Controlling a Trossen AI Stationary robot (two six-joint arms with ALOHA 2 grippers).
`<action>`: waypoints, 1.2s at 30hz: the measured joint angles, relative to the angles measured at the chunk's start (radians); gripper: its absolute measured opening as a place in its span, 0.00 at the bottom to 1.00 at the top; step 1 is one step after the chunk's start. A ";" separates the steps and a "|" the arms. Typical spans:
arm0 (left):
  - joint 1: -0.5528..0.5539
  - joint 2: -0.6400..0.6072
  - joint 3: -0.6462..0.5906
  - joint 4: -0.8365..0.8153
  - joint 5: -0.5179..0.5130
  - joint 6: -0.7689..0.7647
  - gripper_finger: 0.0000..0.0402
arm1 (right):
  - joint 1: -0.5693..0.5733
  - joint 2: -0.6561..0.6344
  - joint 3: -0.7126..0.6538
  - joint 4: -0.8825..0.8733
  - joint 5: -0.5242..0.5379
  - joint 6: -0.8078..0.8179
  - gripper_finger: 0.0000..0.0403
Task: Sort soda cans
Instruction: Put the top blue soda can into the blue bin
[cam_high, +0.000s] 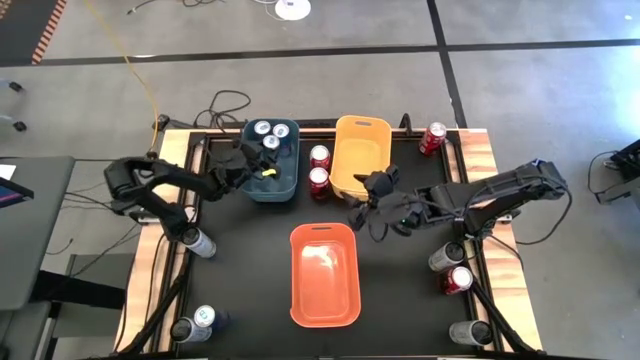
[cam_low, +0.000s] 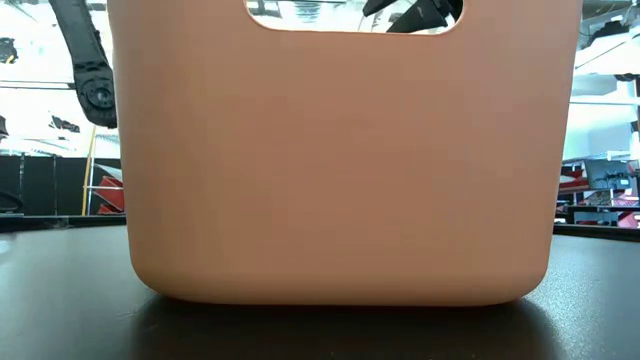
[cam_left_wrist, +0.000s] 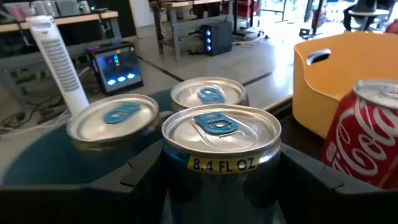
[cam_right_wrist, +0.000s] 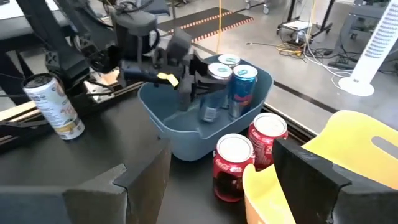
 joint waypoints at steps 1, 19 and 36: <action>0.000 0.013 0.001 0.011 0.000 0.008 0.58 | 0.002 0.000 0.000 0.000 0.000 -0.002 0.73; -0.028 0.041 -0.016 0.036 -0.007 0.062 0.67 | 0.001 0.000 0.000 -0.003 -0.001 -0.002 0.73; -0.051 -0.176 -0.019 -0.222 -0.075 0.119 0.74 | 0.002 0.000 -0.015 -0.002 -0.001 -0.001 0.73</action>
